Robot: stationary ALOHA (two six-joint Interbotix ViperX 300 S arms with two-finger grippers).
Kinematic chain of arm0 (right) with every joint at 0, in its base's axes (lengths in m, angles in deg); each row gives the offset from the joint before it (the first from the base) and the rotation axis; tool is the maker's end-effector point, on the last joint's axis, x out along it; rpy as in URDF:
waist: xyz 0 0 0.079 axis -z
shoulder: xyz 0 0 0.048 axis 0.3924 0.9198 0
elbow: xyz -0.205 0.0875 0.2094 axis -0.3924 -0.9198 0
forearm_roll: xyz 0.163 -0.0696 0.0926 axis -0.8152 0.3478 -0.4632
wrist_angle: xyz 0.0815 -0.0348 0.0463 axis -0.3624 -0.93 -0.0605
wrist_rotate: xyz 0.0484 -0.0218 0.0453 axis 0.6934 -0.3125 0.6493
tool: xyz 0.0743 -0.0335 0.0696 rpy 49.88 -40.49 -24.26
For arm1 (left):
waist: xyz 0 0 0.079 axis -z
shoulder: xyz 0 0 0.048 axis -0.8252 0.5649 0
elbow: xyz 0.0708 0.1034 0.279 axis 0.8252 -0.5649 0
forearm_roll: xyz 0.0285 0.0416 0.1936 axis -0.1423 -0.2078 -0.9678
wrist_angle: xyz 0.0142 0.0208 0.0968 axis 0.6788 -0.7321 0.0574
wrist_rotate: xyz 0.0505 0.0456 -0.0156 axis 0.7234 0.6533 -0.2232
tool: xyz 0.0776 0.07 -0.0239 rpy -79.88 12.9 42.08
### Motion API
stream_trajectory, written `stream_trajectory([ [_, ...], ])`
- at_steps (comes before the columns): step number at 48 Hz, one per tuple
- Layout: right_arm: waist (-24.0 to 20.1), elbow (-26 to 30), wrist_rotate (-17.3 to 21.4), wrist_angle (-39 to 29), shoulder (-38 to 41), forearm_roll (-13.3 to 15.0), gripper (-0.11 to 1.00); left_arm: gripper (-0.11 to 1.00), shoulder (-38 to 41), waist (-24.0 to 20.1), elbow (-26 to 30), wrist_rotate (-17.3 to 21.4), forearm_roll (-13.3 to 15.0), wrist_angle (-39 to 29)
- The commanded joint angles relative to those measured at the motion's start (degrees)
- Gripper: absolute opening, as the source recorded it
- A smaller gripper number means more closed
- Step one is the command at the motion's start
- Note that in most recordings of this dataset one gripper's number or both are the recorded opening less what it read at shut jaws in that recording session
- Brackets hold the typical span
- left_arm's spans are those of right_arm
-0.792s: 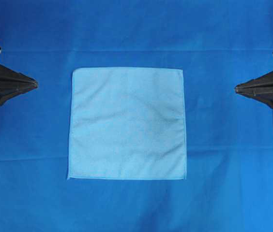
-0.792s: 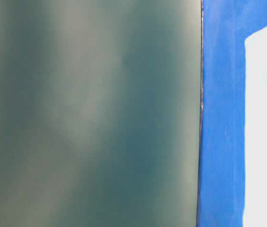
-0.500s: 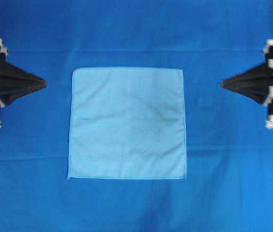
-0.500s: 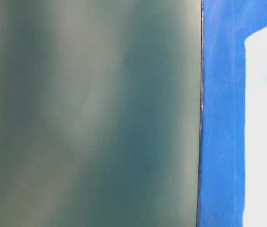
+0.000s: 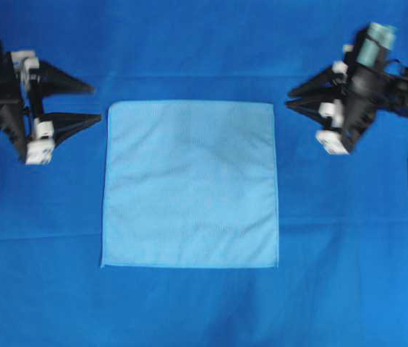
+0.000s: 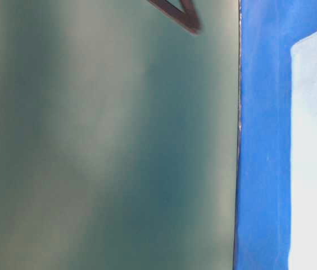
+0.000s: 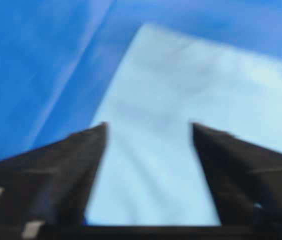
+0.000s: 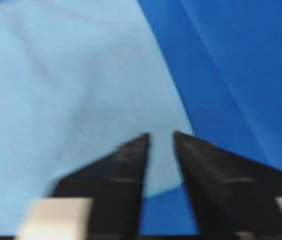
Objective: Fold the light blue towel.
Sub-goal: 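Move both grippers to the towel's far corners and grasp them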
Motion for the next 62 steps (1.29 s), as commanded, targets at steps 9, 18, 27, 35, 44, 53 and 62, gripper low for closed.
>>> stream_trajectory([
  [9,4.1,6.2,-0.2,-0.2,14.6,1.8,0.63,0.9,12.1,-5.7,-1.1,-0.1,0.0,7.1],
  [18,5.5,8.4,-0.4,-0.1,20.8,2.5,0.62,0.91,21.0,-7.6,-0.7,-0.1,0.0,12.6],
  [27,5.5,8.9,-0.4,0.3,24.2,2.7,0.62,0.91,27.6,-8.3,1.2,-0.1,0.0,13.6],
  [35,5.6,8.9,-0.4,1.3,25.9,2.7,0.62,0.89,32.1,-9.1,3.1,-0.1,0.0,13.6],
  [44,5.4,8.7,-0.8,1.8,26.1,3.3,0.49,0.65,34.4,-9.3,4.0,0.0,-0.2,11.2],
  [53,5.1,8.6,-0.7,1.5,26.1,4.6,0.02,0.13,34.5,-7.7,4.4,1.0,-0.3,10.0],
  [62,5.1,7.9,-0.1,1.1,25.0,4.6,0.02,0.02,33.8,-6.8,4.5,1.1,-0.4,9.2],
])
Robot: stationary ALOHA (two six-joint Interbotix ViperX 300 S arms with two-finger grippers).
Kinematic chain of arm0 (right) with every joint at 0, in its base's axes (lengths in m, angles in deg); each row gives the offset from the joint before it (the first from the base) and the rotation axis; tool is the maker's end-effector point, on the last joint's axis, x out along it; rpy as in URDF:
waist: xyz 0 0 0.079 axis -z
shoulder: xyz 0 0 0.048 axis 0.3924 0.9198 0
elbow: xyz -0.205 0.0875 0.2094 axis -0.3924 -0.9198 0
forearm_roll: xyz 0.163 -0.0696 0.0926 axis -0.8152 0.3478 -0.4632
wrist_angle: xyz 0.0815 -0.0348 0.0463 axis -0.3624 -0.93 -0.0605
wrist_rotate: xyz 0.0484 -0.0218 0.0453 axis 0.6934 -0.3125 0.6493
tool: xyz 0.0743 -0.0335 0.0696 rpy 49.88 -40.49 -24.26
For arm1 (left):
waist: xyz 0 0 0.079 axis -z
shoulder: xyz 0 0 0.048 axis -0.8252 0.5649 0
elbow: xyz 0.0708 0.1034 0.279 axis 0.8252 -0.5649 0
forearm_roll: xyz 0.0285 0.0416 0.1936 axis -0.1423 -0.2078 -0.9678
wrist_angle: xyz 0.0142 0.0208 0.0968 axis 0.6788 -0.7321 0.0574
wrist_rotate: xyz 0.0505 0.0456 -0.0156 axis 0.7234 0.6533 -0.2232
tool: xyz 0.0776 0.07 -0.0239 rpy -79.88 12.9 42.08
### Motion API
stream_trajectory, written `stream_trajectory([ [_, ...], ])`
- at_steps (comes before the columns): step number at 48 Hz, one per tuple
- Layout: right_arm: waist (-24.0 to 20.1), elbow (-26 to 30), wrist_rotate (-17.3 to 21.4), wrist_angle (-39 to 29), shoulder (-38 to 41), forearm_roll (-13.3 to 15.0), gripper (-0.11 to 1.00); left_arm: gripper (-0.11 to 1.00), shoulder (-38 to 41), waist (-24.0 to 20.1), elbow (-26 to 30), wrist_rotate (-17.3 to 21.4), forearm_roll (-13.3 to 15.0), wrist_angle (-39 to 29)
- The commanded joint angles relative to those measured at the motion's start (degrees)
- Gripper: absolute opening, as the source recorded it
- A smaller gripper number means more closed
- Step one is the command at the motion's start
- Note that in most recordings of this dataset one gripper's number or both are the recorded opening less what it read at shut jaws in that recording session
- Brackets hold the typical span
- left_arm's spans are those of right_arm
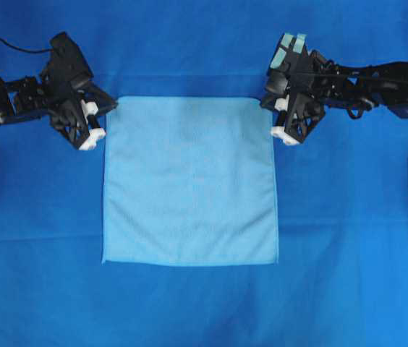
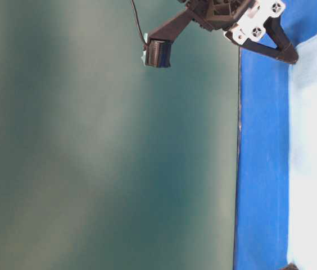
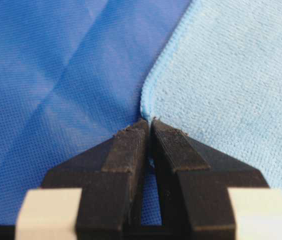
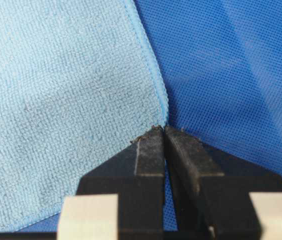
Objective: Fold the light blue towel.
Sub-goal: 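Move both grippers to the towel's far corners and grasp them, then pull both far corners toward the near edge, folding towel in half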
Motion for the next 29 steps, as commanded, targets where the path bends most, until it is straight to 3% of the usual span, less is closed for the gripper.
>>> stream_trajectory([
  [1,0.1,-0.2,0.4,-0.1,-1.7,0.1,0.02,0.02,-1.0,0.8,0.4,0.2,-0.2,-0.8],
  [29,-0.3,0.6,0.4,-7.1,-11.2,0.0,0.02,0.02,-17.1,2.7,-0.9,1.1,-0.2,-8.4],
])
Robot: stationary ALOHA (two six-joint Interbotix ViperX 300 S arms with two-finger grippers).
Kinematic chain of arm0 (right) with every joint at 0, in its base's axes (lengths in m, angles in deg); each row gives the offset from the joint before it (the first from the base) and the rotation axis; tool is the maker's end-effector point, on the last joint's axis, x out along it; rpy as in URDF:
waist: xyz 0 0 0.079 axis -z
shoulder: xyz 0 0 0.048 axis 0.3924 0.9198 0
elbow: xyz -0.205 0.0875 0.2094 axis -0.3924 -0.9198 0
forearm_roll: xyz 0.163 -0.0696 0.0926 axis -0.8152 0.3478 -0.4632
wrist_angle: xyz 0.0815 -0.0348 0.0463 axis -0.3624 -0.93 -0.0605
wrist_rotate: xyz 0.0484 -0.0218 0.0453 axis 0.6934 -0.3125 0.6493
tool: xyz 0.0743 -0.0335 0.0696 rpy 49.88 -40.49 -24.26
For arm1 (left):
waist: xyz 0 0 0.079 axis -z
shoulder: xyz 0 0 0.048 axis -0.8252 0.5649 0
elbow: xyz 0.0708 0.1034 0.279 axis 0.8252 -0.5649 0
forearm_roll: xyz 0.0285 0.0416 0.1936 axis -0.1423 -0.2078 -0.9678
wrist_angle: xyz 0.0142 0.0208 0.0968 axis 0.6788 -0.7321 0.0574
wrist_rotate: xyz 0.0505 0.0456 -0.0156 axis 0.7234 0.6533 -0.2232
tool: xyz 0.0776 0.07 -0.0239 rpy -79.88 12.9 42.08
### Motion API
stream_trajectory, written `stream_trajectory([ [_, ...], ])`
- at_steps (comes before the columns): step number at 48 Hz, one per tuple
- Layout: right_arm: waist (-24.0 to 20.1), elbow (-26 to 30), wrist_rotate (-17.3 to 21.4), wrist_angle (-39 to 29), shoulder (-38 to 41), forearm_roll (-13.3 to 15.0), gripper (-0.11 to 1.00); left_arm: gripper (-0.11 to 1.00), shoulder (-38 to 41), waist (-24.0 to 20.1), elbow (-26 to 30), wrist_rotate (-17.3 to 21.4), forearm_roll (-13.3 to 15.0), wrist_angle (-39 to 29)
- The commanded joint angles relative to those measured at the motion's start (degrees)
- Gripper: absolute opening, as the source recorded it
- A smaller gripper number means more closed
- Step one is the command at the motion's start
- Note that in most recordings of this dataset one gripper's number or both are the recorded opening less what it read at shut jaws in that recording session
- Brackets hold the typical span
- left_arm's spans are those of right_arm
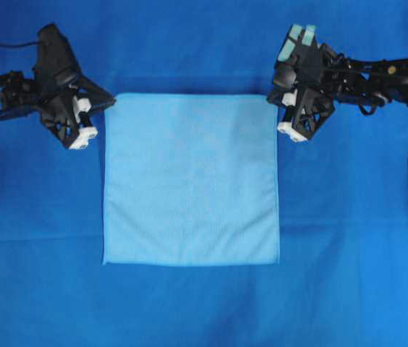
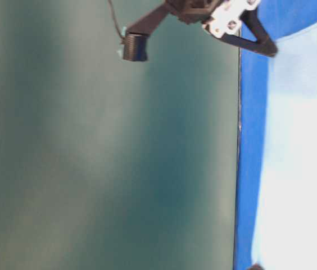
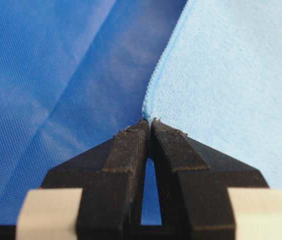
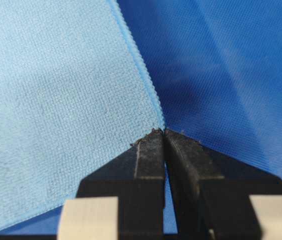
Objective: Fold the light blue towel.
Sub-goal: 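Pull both far corners toward the near edge, folding towel in half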
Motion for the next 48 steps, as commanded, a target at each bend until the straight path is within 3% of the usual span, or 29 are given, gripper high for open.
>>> stream_trajectory([
  [1,-0.5,0.9,0.2,-1.8,-3.5,0.1,0.02,0.02,-3.8,1.6,-0.4,0.2,-0.1,-0.9],
  [8,-3.5,0.4,0.5,-4.2,-7.1,-0.2,0.02,0.02,-8.1,6.2,-1.7,-0.4,-0.1,-2.8],
  [21,-15.4,-0.7,4.6,-6.7,-9.3,-2.5,0.02,0.02,-12.7,18.4,-3.3,-3.1,-0.1,-5.1],
  [36,-28.5,-0.5,14.7,-6.9,-8.3,-2.7,0.02,0.01,-7.9,35.4,-2.0,-10.5,-0.1,-4.9],
  [48,-33.9,1.4,19.6,-6.8,-3.9,-2.8,0.02,0.01,0.2,40.3,1.4,-13.4,-0.1,-4.7],
])
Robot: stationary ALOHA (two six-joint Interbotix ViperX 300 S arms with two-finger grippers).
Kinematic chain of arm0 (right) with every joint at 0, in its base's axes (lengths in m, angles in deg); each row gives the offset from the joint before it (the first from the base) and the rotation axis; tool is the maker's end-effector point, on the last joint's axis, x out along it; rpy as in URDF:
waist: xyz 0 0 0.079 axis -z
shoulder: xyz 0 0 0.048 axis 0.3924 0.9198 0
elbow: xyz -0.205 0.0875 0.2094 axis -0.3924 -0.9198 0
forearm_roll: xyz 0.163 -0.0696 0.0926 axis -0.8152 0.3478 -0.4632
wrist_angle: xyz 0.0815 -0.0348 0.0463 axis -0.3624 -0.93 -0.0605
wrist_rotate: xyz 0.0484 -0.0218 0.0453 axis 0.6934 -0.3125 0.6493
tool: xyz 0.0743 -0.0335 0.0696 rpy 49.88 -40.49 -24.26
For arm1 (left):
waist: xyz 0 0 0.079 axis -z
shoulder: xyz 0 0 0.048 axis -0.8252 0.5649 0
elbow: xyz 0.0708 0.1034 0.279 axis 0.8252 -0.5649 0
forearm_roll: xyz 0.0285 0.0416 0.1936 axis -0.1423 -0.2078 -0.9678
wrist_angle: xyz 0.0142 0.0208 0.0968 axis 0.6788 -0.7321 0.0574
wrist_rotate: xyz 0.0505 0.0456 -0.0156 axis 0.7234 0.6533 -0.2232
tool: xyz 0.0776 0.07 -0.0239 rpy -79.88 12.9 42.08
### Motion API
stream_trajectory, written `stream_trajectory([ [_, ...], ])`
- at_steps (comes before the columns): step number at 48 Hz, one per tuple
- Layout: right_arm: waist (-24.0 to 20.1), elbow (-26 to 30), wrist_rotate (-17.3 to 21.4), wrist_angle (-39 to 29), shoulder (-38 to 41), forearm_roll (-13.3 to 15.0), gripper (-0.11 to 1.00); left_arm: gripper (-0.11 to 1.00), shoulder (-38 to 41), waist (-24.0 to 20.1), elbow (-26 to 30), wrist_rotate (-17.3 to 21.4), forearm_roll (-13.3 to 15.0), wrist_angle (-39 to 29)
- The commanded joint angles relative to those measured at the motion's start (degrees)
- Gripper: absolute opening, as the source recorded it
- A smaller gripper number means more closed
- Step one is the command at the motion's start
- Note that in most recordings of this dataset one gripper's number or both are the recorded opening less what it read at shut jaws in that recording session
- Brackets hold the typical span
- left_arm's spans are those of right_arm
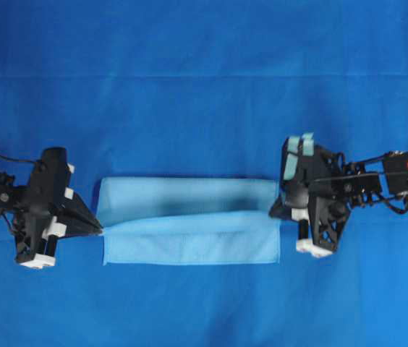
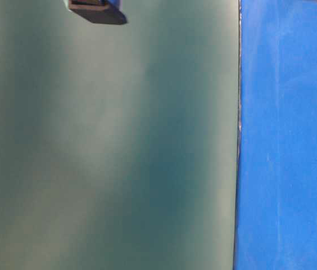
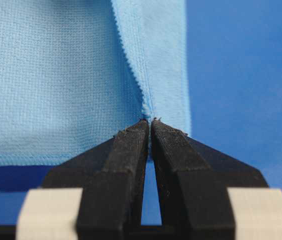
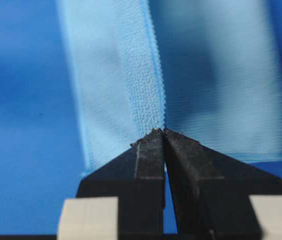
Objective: Fold the light blue towel.
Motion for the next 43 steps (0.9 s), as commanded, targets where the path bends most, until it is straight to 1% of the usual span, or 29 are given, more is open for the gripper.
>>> stream_trajectory([
  [1,-1.0,1.6,1.1,0.2,1.1,-0.1,0.02,0.01,2.7,1.1,1.8,0.1,-0.1,0.4],
  [7,-1.8,2.7,3.2,0.1,3.7,0.0,0.02,0.02,6.4,1.5,3.4,0.0,0.1,0.9],
  [11,-2.3,3.3,3.7,0.1,4.3,-0.1,0.02,0.02,7.4,2.1,4.2,0.0,0.1,1.7],
  [19,-4.0,3.5,4.0,0.2,4.4,-0.1,0.02,0.02,7.8,4.0,4.8,0.0,0.1,2.4],
  [30,-4.6,3.6,4.0,0.1,4.7,-0.1,0.02,0.04,7.9,4.2,5.1,0.1,0.1,2.4],
  [34,-4.6,3.6,4.0,0.1,4.7,-0.1,0.02,0.09,7.9,4.1,5.3,0.1,0.1,2.4],
  [41,-4.7,3.8,4.1,0.1,4.6,-0.1,0.03,0.32,7.8,4.1,6.1,0.1,0.1,2.4],
  [43,-4.6,3.8,4.1,0.0,4.4,-0.1,0.05,0.39,7.6,4.1,6.4,0.1,0.1,2.2],
])
